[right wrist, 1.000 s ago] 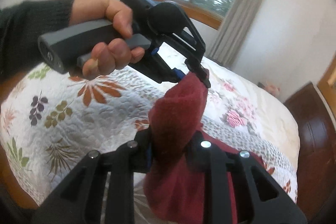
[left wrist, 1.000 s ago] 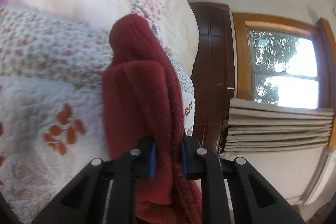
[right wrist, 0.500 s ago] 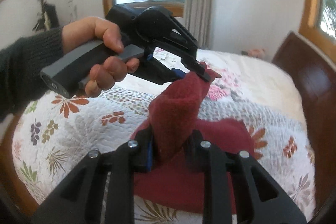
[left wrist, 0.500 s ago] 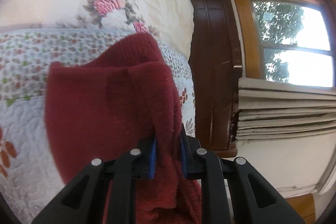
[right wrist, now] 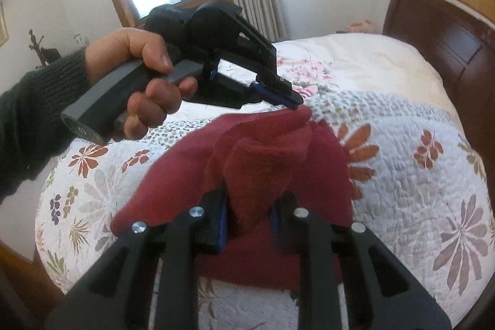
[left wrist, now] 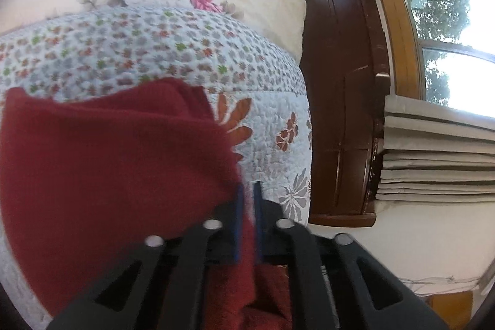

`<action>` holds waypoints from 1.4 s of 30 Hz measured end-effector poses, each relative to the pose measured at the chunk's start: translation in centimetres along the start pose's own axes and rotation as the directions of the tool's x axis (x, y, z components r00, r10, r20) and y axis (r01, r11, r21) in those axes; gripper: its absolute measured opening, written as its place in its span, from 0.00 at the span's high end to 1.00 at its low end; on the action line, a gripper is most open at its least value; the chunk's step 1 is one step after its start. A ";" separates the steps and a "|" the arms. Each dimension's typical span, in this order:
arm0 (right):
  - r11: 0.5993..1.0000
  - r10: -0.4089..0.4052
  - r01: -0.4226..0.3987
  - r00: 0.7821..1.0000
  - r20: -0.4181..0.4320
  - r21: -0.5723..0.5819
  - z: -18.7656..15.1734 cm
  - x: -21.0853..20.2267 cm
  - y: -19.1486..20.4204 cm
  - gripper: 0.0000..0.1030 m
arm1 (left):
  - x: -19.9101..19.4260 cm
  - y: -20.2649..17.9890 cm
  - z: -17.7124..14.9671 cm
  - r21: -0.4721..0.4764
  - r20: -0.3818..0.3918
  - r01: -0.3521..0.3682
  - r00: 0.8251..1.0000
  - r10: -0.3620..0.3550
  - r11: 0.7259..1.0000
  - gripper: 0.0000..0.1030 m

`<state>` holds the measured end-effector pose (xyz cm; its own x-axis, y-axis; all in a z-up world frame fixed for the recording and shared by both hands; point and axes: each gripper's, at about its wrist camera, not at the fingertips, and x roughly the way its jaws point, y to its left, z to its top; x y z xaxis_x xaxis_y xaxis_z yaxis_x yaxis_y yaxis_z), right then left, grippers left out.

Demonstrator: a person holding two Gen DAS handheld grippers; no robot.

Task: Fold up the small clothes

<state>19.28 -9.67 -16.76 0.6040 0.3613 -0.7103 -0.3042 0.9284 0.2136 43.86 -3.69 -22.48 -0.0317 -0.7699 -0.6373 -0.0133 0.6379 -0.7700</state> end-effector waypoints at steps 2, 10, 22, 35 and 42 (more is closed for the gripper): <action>1.000 0.020 -0.020 1.000 -0.001 0.024 -0.5 -0.1 -1.1 0.80 | 1.2 -0.8 -0.1 0.013 -0.015 -0.013 1.000 0.013 1.000 0.98; 0.871 0.382 -0.345 0.924 -0.039 0.349 -4.7 3.3 -8.1 0.80 | 0.3 -0.5 -2.1 0.047 0.064 -0.025 0.998 0.022 0.999 0.73; 0.567 0.729 -0.543 0.681 -0.069 0.619 -0.5 10.9 -16.9 0.10 | -6.2 -0.8 -17.0 0.266 0.334 -0.058 0.942 -0.036 0.962 0.30; 0.666 0.693 -0.445 0.666 -0.276 0.599 5.9 18.9 -13.7 0.79 | 2.9 -5.7 -21.1 0.514 0.262 -0.241 0.958 0.116 0.823 0.28; 0.678 0.657 -0.493 0.739 -0.149 0.544 7.6 14.1 -16.5 0.88 | 4.2 -6.3 -21.8 0.525 0.200 -0.165 0.977 0.067 0.835 0.27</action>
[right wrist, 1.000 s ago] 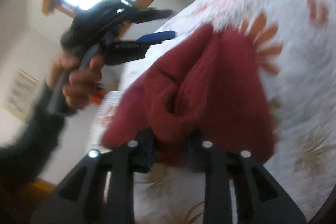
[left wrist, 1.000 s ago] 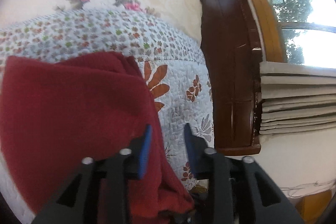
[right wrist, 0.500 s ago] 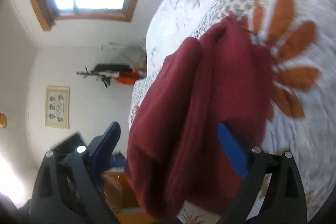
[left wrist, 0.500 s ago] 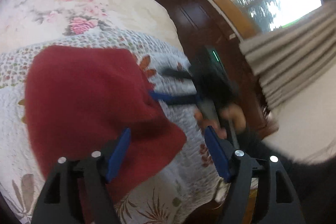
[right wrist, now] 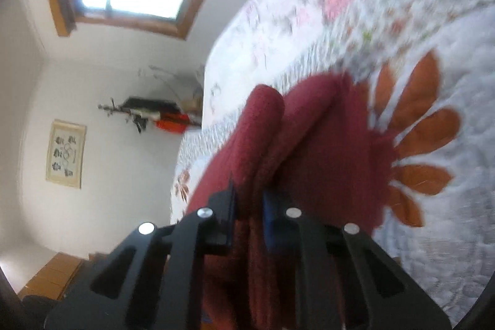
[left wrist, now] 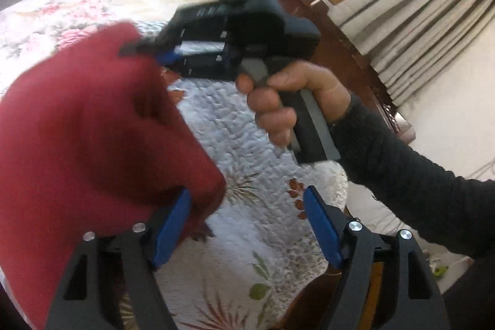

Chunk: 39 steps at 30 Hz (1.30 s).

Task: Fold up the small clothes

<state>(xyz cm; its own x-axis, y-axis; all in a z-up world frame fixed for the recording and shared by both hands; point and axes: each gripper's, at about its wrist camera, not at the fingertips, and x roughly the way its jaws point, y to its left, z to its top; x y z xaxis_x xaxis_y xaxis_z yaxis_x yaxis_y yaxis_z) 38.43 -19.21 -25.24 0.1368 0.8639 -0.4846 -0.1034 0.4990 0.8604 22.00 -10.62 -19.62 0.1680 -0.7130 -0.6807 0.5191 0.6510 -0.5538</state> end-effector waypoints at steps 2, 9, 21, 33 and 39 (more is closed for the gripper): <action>0.999 0.021 -0.023 0.999 0.050 0.031 1.2 -2.3 -1.0 0.88 | 0.3 -0.8 -0.2 0.016 -0.010 0.026 1.000 -0.026 1.000 0.27; 0.992 -0.018 0.024 0.999 -0.046 0.120 0.8 1.2 -4.9 0.86 | -0.7 -0.5 -0.5 -0.048 -0.004 0.064 0.998 -0.064 0.997 0.27; 0.985 -0.101 0.101 0.995 0.006 -0.143 -7.3 -2.1 1.5 0.41 | -5.1 4.9 -0.5 -0.142 0.017 0.024 1.000 -0.021 0.990 0.25; 0.985 -0.061 0.073 0.995 -0.081 0.158 -12.6 1.7 -5.1 0.79 | -6.9 5.7 -0.6 -0.211 0.034 0.250 0.968 -0.248 0.945 0.28; 0.997 -0.077 0.076 0.996 0.038 0.021 -9.7 -0.7 0.1 0.42 | -5.2 7.0 1.5 -0.218 0.033 0.212 0.977 -0.210 0.953 0.25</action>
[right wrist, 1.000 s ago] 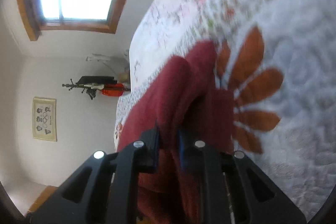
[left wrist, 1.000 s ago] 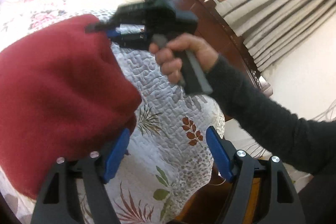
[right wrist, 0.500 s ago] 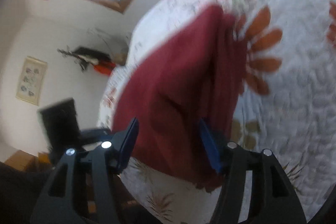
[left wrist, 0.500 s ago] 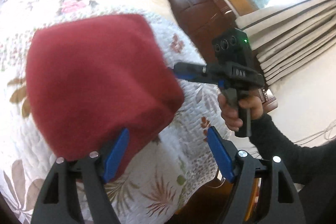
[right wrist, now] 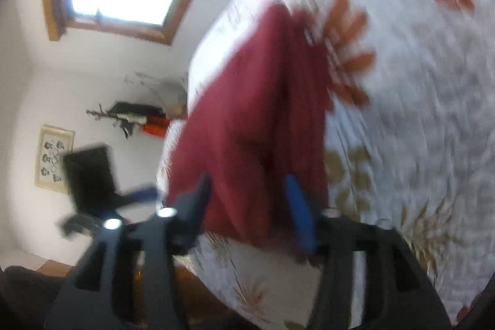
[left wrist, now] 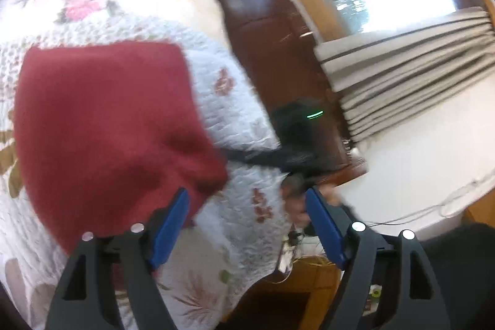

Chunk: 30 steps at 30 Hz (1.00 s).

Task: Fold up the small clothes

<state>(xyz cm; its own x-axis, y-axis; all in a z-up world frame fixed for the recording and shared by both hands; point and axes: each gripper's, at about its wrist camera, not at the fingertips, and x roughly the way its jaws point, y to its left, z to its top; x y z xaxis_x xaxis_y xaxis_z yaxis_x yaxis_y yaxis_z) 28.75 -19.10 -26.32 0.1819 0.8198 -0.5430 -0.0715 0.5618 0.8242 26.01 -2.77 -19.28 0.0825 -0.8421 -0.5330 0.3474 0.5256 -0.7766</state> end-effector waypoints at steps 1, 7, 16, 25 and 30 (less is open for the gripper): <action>1.000 -0.007 0.007 1.000 -0.014 -0.006 0.6 0.7 0.6 0.42 | 0.7 0.9 -0.1 -0.019 -0.023 -0.016 1.000 0.015 1.000 0.25; 0.998 -0.062 0.062 0.997 -0.044 0.006 2.0 4.7 0.2 0.89 | 2.6 3.6 -1.5 -0.044 -0.082 -0.077 0.994 0.073 0.996 0.32; 0.994 -0.106 0.107 0.993 0.044 -0.009 2.5 1.9 -0.1 0.74 | 3.7 5.4 -1.7 -0.065 -0.108 -0.092 0.990 0.085 0.994 0.45; 0.997 -0.040 0.034 0.995 -0.089 -0.069 6.5 8.3 0.4 0.84 | 4.0 5.5 -1.9 -0.054 -0.111 -0.101 0.989 0.095 0.993 0.42; 1.000 -0.004 0.004 1.000 0.030 0.026 8.9 5.6 -0.6 0.73 | 3.0 4.6 -2.4 -0.059 -0.102 -0.096 0.991 0.089 0.994 0.35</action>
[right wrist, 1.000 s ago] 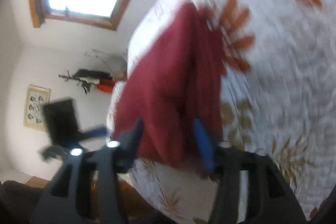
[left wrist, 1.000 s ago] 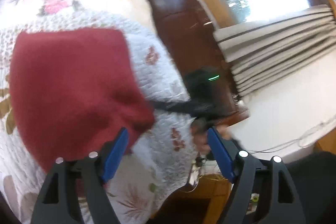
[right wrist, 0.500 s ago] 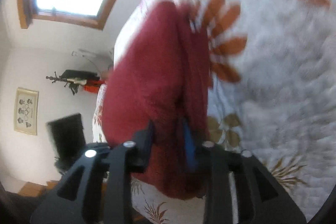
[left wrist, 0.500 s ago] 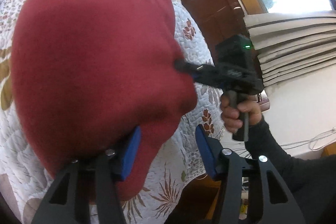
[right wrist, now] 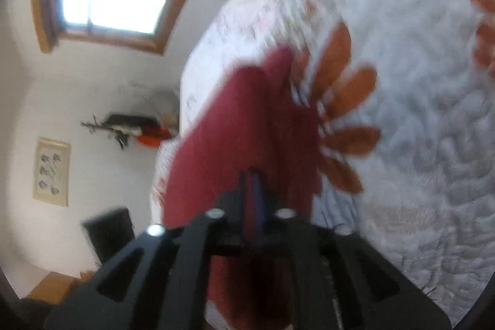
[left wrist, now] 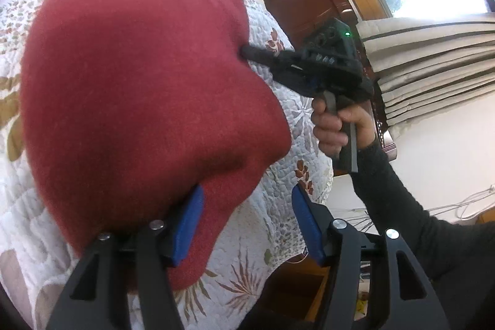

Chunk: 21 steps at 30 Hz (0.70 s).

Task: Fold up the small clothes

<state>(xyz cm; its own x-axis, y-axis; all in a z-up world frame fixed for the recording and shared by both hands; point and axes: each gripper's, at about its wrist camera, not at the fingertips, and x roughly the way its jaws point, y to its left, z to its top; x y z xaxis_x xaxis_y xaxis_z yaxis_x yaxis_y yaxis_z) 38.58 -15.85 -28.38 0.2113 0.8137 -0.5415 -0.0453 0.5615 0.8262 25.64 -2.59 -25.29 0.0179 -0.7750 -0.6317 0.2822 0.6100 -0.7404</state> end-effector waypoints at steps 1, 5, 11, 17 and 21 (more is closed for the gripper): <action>1.000 0.017 -0.017 1.000 0.013 -0.019 0.5 -0.1 1.0 0.65 | -0.9 -0.5 -0.1 -0.003 0.020 0.022 1.000 -0.022 1.000 0.31; 0.997 0.052 -0.056 0.997 -0.058 -0.061 2.8 3.3 3.6 0.56 | -5.7 -0.4 -0.6 -0.040 0.161 0.060 0.986 -0.053 0.997 0.07; 0.998 -0.047 0.050 0.997 -0.066 0.036 5.5 5.5 1.0 0.66 | -10.3 4.9 -1.5 -0.216 0.242 -0.013 0.968 0.066 0.976 0.04; 0.993 0.018 -0.013 0.999 -0.047 0.117 5.4 2.2 -1.3 0.06 | -8.5 9.2 -3.2 -0.304 0.186 0.076 0.982 -0.019 0.950 0.04; 0.992 0.047 -0.027 0.986 -0.161 0.121 3.3 3.7 -3.4 0.06 | -6.8 9.6 -3.2 -0.322 0.218 0.177 0.970 -0.109 0.930 0.04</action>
<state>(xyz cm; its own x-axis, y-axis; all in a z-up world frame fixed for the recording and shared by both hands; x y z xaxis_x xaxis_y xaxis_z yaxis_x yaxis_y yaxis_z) 42.71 -15.30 -32.69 0.0485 0.8527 -0.5202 0.0676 0.5168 0.8534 25.18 9.13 -28.85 0.1952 -0.8543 -0.4818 -0.0434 0.4832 -0.8744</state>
